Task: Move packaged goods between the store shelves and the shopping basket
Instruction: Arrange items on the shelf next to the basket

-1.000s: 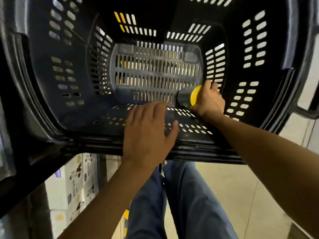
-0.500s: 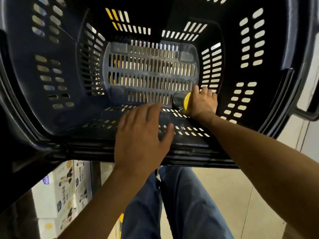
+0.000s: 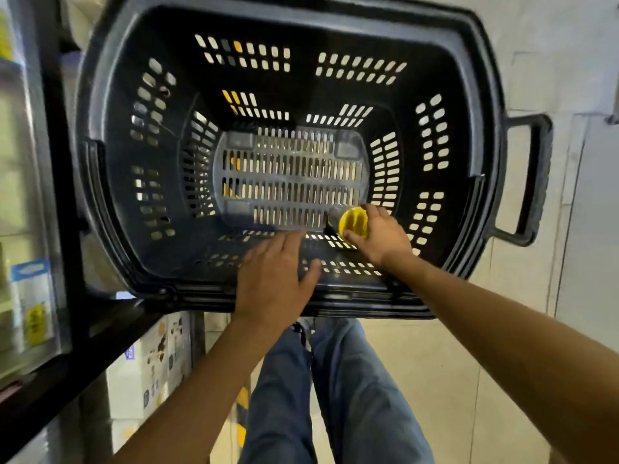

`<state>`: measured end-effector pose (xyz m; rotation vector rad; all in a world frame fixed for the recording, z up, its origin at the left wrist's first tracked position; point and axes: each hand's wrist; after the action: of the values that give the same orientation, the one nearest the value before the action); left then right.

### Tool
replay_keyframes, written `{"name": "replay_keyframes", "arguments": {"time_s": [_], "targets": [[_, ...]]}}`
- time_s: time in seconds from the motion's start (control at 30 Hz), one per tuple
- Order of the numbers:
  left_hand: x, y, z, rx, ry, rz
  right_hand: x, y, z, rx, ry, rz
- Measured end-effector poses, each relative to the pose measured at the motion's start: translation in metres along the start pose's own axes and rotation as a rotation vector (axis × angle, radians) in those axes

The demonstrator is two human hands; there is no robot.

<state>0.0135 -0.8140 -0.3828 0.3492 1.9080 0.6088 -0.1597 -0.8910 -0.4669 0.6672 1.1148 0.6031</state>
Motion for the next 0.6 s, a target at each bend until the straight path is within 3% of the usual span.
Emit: {"name": "replay_keyframes", "arguments": {"time_s": [0.33, 0.6], "targets": [[-0.129, 0.041, -0.024, -0.068, 0.016, 0.129, -0.110, 0.136, 0.083, -0.195, -0.161, -0.127], [-0.225, 0.115, -0.053, -0.072, 0.009, -0.060, -0.187, 0.240, 0.132, -0.348, -0.199, -0.207]]}}
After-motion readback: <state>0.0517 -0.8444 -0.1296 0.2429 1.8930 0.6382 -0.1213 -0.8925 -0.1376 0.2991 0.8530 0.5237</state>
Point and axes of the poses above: each hand's wrist, its own y-axis away from the middle knuckle, its own x-axis out of the palm, z = x × y, and after that the axes turned 6 degrees about -y, right-handed
